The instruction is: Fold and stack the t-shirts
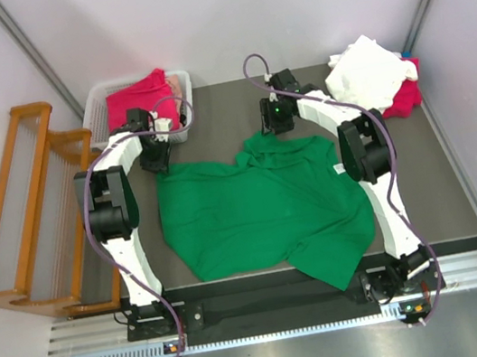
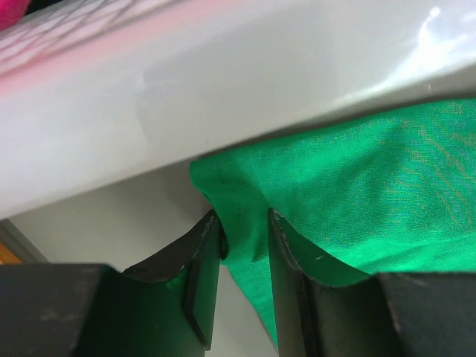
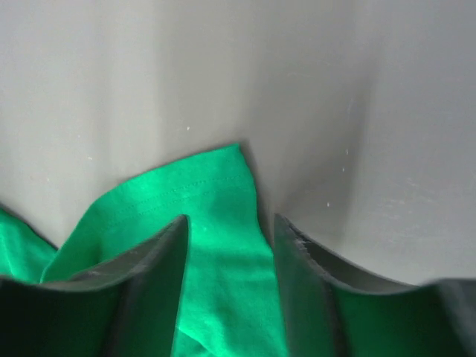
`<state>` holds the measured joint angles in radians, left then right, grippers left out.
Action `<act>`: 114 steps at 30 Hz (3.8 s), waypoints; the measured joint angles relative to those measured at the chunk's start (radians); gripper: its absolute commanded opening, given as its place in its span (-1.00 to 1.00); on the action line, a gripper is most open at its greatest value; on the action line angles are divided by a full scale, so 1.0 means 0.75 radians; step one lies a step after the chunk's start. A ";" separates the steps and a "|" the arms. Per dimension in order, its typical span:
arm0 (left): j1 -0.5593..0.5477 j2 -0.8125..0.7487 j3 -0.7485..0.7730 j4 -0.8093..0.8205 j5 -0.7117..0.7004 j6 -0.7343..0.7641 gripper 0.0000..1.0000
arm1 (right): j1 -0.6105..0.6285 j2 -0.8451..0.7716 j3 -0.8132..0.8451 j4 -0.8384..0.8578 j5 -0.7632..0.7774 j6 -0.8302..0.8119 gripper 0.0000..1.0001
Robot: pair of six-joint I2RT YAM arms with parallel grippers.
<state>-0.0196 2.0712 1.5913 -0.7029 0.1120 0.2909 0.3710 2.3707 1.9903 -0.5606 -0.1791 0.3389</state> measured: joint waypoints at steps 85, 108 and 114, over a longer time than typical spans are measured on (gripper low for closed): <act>0.053 -0.137 -0.071 0.168 0.017 -0.091 -1.00 | -0.296 -0.321 0.160 -0.034 0.168 0.028 -1.00; 0.078 0.051 0.112 0.089 0.054 -0.072 -1.00 | -0.355 -0.411 -0.263 -0.018 0.136 0.027 -1.00; 0.078 -0.025 0.077 0.080 0.118 -0.073 -1.00 | -0.315 -0.563 -0.371 -0.044 0.141 0.030 -1.00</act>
<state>0.0391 2.0525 1.6493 -0.6426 0.2005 0.2359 0.1349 1.9488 1.7123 -0.5934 -0.0734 0.3611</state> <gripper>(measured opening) 0.018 0.007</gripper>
